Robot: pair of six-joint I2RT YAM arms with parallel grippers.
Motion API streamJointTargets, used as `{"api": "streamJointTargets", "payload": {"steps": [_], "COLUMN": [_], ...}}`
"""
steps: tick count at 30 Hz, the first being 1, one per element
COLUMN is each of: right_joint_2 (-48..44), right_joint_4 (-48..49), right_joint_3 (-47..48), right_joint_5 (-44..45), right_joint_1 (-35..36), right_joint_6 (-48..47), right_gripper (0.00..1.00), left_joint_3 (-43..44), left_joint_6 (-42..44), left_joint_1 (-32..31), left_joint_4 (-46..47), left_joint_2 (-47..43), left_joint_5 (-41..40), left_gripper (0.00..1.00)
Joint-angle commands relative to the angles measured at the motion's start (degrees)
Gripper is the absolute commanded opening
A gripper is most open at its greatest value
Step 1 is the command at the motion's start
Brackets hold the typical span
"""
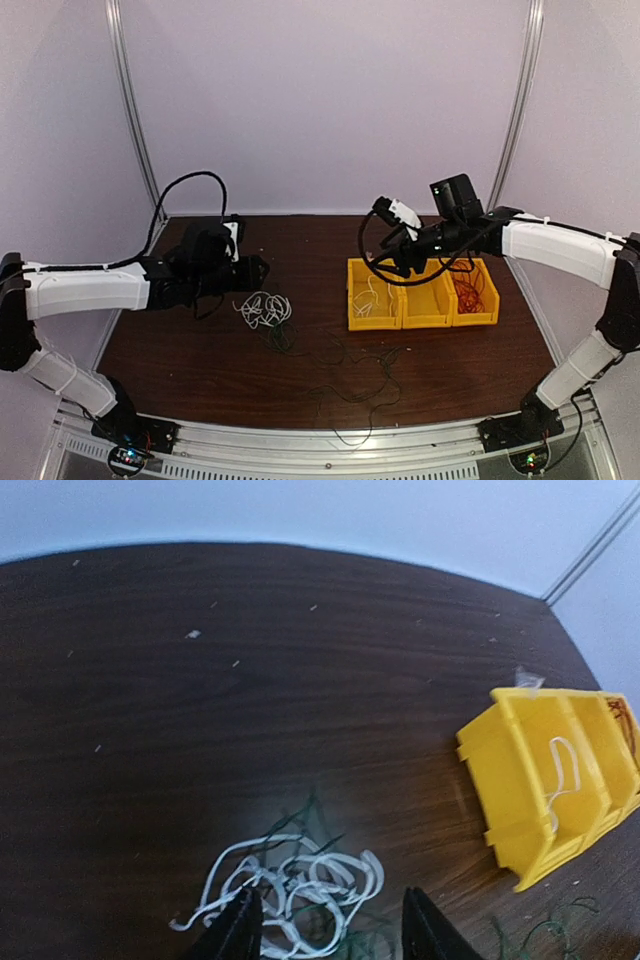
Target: Untangle the cables
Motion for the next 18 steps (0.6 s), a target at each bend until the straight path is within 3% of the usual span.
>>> {"api": "streamJointTargets", "payload": {"steps": [1, 5, 8, 14, 18], "right_joint_2": [7.5, 15.0, 21.3, 37.7, 43.3], "right_joint_4": [-3.4, -4.6, -5.6, -15.6, -15.3], "right_joint_3": [7.1, 14.5, 20.2, 39.9, 44.0], "right_joint_5": [4.3, 7.0, 8.4, 4.4, 4.5], "right_joint_1": [7.0, 13.7, 17.4, 19.3, 19.8], "right_joint_6": [-1.6, -1.6, -1.7, -2.0, -0.6], "right_gripper": [0.64, 0.63, 0.63, 0.64, 0.66], "left_joint_3": [-10.4, -18.5, -23.5, -28.1, -26.7], "left_joint_6": [-6.1, -12.0, -12.6, -10.6, -10.0], "left_joint_1": [3.5, 7.2, 10.3, 14.3, 14.5], "left_joint_4": [0.1, 1.1, 7.3, 21.5, 24.6], "left_joint_2": [-9.2, -15.6, -17.1, -10.8, -6.4], "left_joint_5": [0.4, 0.7, 5.4, 17.1, 17.1], "left_gripper": [0.47, 0.45, 0.47, 0.49, 0.49]}}
